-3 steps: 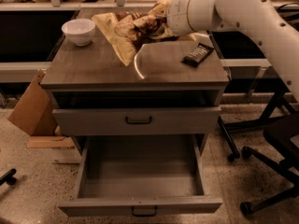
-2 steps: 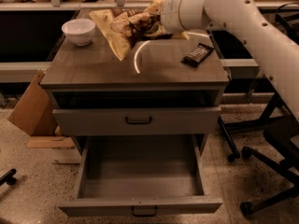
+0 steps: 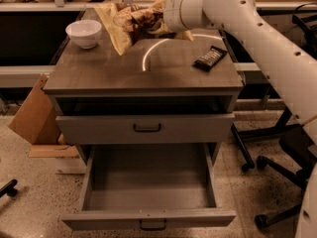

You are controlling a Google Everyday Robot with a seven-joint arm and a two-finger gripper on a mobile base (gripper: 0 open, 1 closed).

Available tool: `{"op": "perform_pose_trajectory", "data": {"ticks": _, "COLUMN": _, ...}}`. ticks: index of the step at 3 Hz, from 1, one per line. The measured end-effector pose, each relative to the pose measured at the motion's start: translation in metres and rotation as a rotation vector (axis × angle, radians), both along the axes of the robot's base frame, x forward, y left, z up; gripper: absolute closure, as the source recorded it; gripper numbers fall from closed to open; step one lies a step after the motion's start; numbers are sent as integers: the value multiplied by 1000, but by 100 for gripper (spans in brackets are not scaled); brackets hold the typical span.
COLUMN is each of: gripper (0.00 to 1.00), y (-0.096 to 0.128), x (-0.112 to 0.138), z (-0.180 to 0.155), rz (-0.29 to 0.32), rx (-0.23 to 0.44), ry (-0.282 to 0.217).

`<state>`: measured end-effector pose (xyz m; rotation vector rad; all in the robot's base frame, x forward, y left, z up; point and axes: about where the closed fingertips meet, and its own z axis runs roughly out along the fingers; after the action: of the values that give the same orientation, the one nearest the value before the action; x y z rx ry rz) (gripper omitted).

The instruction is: Pick brown chip bag from middle drawer and place on counter

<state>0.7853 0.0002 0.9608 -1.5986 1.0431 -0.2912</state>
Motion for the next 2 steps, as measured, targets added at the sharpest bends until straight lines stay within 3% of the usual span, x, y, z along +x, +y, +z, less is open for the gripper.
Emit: {"op": "perform_pose_trajectory", "data": {"ticks": 2, "gripper": 19, "y": 4, "x": 12, "z": -11, "rz": -27, "rx": 5, "ry": 39}}
